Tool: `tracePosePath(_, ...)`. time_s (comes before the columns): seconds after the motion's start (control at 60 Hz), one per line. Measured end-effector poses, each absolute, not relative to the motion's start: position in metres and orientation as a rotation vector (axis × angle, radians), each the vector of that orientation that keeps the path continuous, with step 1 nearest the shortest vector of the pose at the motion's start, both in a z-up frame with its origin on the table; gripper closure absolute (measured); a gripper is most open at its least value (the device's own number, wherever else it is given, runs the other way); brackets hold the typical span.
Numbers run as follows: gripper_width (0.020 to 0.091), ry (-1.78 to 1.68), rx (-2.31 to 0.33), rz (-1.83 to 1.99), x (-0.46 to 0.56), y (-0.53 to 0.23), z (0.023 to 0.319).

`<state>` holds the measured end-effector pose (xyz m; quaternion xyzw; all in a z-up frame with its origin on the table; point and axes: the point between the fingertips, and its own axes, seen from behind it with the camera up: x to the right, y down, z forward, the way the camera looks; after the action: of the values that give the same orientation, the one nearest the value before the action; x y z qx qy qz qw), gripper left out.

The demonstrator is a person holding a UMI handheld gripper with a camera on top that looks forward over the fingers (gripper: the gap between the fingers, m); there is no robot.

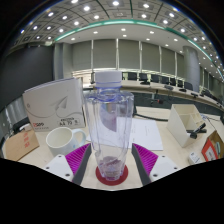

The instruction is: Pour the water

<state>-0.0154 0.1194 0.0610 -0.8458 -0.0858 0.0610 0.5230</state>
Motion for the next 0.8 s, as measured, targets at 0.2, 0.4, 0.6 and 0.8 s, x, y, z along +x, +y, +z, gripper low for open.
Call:
tracePosePath(0.2, 0.0245, -0.102, -2.127, 0.060, -0.004, 0.075, 0.081)
tracePosePath(0.4, 0.0244, -0.034, -2.192, -0.039, -0.025, -0.017, 0.139)
tracePosePath(0.6, 0.0242, -0.002, -2.223, -0.111, -0.070, -0.129, 0.189)
tracePosePath(0.8, 0.0244, 0.033, -2.248, -0.130, -0.111, -0.206, 0.210)
